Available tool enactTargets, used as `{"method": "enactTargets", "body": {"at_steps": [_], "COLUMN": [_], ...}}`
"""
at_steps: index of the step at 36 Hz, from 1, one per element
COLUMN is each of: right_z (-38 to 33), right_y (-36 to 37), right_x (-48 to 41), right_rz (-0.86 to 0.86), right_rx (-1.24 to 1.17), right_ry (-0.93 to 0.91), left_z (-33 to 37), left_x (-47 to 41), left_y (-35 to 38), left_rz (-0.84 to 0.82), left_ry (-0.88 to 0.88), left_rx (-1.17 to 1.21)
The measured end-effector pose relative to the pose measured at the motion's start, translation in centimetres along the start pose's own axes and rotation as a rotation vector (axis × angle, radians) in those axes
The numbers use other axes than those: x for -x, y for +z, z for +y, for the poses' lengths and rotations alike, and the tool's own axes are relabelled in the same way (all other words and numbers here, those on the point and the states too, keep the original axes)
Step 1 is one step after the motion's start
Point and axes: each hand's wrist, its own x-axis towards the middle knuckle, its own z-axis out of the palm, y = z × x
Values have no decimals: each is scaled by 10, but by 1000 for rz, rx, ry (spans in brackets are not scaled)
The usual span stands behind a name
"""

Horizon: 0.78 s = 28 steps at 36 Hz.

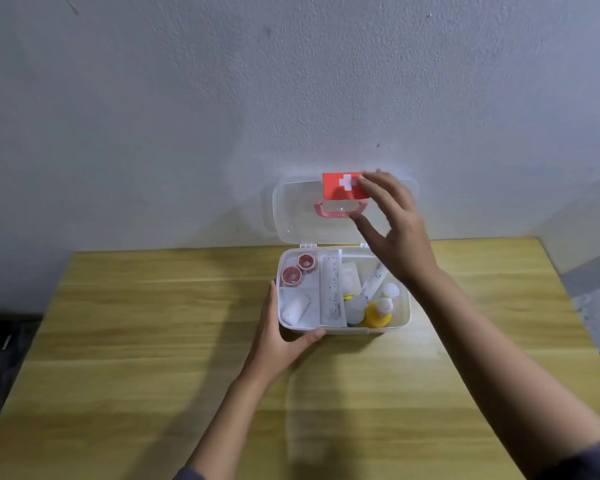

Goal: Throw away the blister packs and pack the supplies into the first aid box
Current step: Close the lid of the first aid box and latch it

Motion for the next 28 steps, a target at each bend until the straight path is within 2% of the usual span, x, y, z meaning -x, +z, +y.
{"method": "enactTargets", "body": {"at_steps": [3,6,14,22,28], "right_z": [5,6,-7,-25,-24], "right_y": [6,8,0,-16,-9], "right_x": [-12,-21,-20,51,118], "right_rz": [-43,39,146,146,20], "right_rx": [127,193,139,46,9], "right_ry": [-79,-115,-88,-124,-106], "left_z": [1,3,12,14,9], "left_x": [-5,-7,-9,-12,-12], "left_y": [-4,-9,-10,-5,0], "left_rz": [-12,-7,5,37,67], "left_ry": [31,48,107,108,40], "left_rx": [23,29,56,66,88]}}
